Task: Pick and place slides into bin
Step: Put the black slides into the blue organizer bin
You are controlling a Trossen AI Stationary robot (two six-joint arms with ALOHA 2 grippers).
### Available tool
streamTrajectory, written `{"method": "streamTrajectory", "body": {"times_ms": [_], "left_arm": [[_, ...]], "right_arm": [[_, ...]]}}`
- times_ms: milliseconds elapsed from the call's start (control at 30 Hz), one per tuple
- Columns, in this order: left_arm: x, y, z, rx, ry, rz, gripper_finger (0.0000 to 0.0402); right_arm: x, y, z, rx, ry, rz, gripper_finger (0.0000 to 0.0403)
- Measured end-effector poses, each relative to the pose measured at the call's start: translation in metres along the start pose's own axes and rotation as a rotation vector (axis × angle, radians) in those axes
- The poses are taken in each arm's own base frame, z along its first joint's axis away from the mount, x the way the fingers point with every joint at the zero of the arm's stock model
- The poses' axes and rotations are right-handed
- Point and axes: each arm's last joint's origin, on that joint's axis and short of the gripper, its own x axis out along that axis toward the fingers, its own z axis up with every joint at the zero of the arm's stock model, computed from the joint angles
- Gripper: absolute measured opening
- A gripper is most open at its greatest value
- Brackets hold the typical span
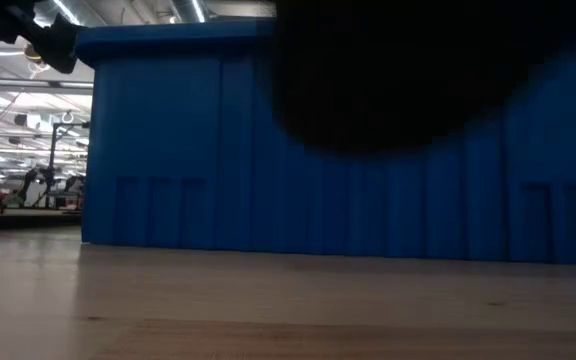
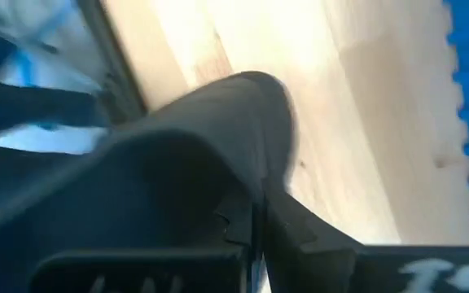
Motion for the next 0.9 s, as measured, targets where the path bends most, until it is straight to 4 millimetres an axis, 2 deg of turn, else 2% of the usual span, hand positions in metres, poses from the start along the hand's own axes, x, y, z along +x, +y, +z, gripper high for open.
{"method": "streamTrajectory", "body": {"times_ms": [167, 333, 567, 667, 733, 900], "left_arm": [[0.000, 0.000, 0.000, 0.000, 0.000, 0.000, 0.0290], [0.000, 0.000, 0.000, 0.000, 0.001, 0.000, 0.0290], [0.000, 0.000, 0.000, 0.001, 0.001, 0.011, 0.0290], [0.000, 0.001, 0.000, 0.001, 0.002, 0.023, 0.0290], [0.000, 0.001, 0.000, 0.001, 0.003, 0.023, 0.0290], [0.000, 0.001, 0.000, 0.001, 0.002, 0.034, 0.0290]], "right_arm": [[-0.038, -0.011, 0.020, 0.002, -0.090, 0.106, 0.0012], [-0.077, -0.026, 0.043, -0.069, -0.299, 0.206, 0.0012], [-0.131, -0.069, 0.069, -0.111, -0.541, 0.178, 0.0012], [-0.152, -0.091, 0.076, -0.112, -0.639, 0.088, 0.0012], [-0.162, -0.106, 0.082, -0.106, -0.725, -0.037, 0.0012], [-0.172, -0.144, 0.101, -0.062, -0.836, -0.373, 0.0012]]}}
